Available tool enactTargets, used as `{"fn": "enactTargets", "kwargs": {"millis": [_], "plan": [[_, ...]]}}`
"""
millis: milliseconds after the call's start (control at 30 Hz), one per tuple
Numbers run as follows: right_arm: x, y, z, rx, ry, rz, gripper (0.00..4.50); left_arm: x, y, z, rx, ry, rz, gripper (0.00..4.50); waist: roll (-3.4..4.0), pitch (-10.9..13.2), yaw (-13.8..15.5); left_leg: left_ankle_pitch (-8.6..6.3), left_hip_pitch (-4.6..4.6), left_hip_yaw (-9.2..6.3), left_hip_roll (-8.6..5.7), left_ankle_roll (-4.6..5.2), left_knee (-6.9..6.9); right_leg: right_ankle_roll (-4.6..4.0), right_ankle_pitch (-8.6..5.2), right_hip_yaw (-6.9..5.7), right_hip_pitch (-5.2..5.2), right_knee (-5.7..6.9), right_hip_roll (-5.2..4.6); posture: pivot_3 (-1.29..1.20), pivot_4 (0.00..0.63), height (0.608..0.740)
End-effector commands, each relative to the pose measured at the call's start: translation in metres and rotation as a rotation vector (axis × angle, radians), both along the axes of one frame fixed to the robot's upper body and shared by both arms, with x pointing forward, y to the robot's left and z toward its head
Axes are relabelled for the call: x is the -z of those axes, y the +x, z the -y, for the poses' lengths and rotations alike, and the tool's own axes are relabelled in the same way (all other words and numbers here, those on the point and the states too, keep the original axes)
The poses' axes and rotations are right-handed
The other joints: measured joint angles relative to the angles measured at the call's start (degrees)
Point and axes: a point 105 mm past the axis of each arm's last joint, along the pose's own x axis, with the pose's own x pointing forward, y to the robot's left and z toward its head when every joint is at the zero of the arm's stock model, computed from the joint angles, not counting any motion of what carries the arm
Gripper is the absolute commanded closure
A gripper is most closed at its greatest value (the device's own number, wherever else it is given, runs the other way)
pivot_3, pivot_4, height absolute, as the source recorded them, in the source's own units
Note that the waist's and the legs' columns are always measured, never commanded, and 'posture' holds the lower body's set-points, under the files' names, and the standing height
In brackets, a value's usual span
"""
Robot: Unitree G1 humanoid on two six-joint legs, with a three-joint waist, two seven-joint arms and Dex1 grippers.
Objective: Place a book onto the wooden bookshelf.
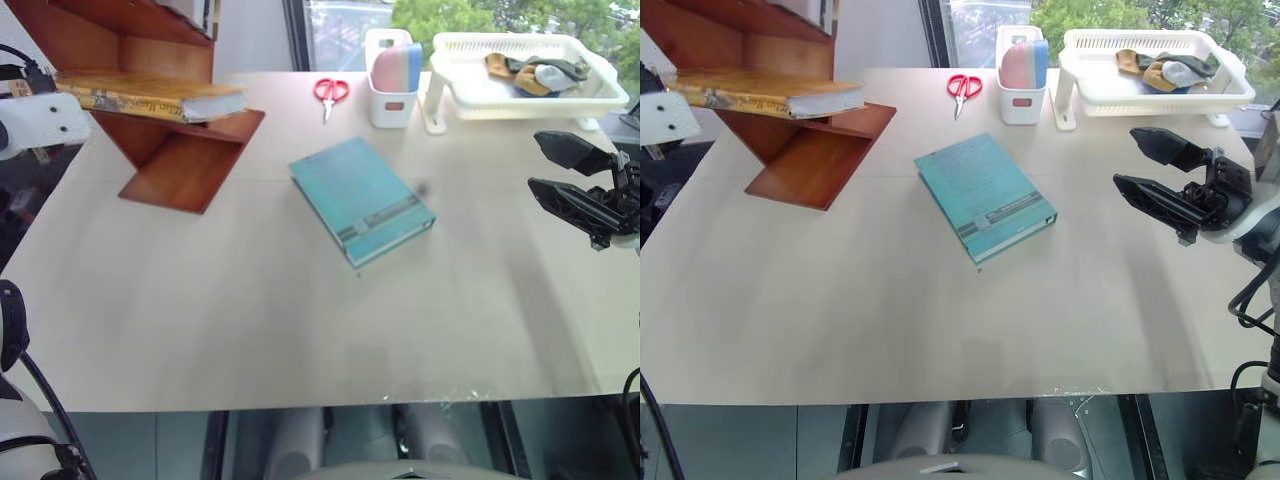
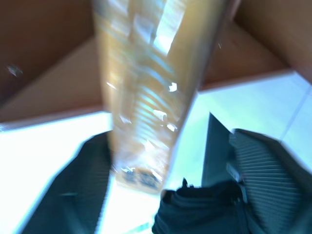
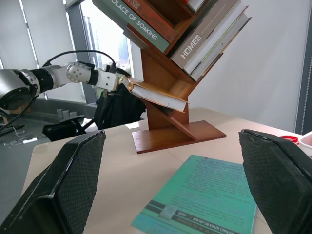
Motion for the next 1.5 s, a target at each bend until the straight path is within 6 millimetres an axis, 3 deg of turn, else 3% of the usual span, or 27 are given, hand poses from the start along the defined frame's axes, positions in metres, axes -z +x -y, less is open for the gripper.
{"fn": "enactTargets", "kwargs": {"millis": [33, 533, 833, 900, 1033, 1100, 1367, 1500], "plan": [[-0.01, -0.008, -0.001, -0.001, -0.004, 0.06, 0.0, -0.015, -0.011, -0.013, -0.054, 0.006, 0.047, 0.07, 0.0, 0.0, 0.0, 0.0, 0.0, 0.0, 0.0, 0.0, 0.0, 0.0, 0.0, -0.01, 0.0, 0.0, 0.0, 0.0, 0.15, 0.74], [-0.008, -0.006, -0.005, -0.011, -0.003, 0.054, 0.0, -0.054, -0.031, -0.018, -0.045, 0.048, 0.179, 0.07, -0.14, 0.0, 0.0, 0.0, -0.03, -0.03, 0.0, 0.0, 0.0, 0.0, 0.0, -0.04, -0.02, 0.0, 0.0, 0.0, 0.15, 0.74], [-0.009, -0.002, -0.004, -0.025, -0.013, 0.05, 0.0, -0.06, -0.053, 0.002, 0.099, -0.114, 0.04, 0.07, -0.18, 0.0, -0.1, 0.0, -0.08, -0.01, 0.03, -0.01, 0.0, -0.01, 0.0, -0.04, -0.09, 0.01, 0.0, 0.0, 0.15, 0.74], [-0.01, -0.001, -0.004, -0.032, -0.015, 0.051, 0.0, -0.064, -0.053, 0.022, 0.19, -0.183, 0.022, 0.07, -0.18, 0.0, -0.1, 0.0, -0.08, 0.02, 0.04, -0.01, 0.0, -0.01, 0.0, -0.02, -0.1, 0.02, 0.0, 0.0, 0.15, 0.74], [-0.012, 0.002, -0.007, -0.049, -0.012, 0.06, 0.0, -0.049, -0.036, 0.112, 0.536, -0.321, -0.082, 0.07, -0.18, 0.0, 0.7, 0.01, -0.07, -0.08, 0.24, -0.01, 0.08, -0.02, 0.0, -0.14, -0.02, 0.05, -0.04, 0.0, 0.15, 0.74], [-0.013, 0.003, -0.008, -0.054, -0.011, 0.062, 0.0, -0.036, -0.031, 0.145, 0.628, -0.365, -0.12, 0.07, -0.16, 0.0, 1.1, 0.01, -0.04, -0.12, 0.24, -0.01, 0.2, -0.02, 0.0, -0.16, 0.07, 0.09, -0.04, 0.0, 0.15, 0.74], [-0.014, 0.001, -0.007, -0.046, -0.009, 0.074, 0.0, -0.012, -0.012, 0.219, 0.814, -0.52, -0.155, 0.07, -0.15, 0.0, 1.2, 0.01, -0.05, -0.15, 0.15, 0.0, 0.33, -0.02, 0.01, -0.13, 0.06, 0.19, 0.12, 0.0, 0.15, 0.74], [-0.014, -0.001, -0.008, -0.04, -0.006, 0.074, 0.0, -0.007, -0.009, 0.247, 0.894, -0.548, -0.184, 0.07, -0.15, 0.0, 1.4, 0.01, -0.07, -0.16, 0.13, 0.0, 0.38, -0.02, 0.01, -0.13, 0.08, 0.17, 0.13, 0.0, 0.15, 0.74]]}}
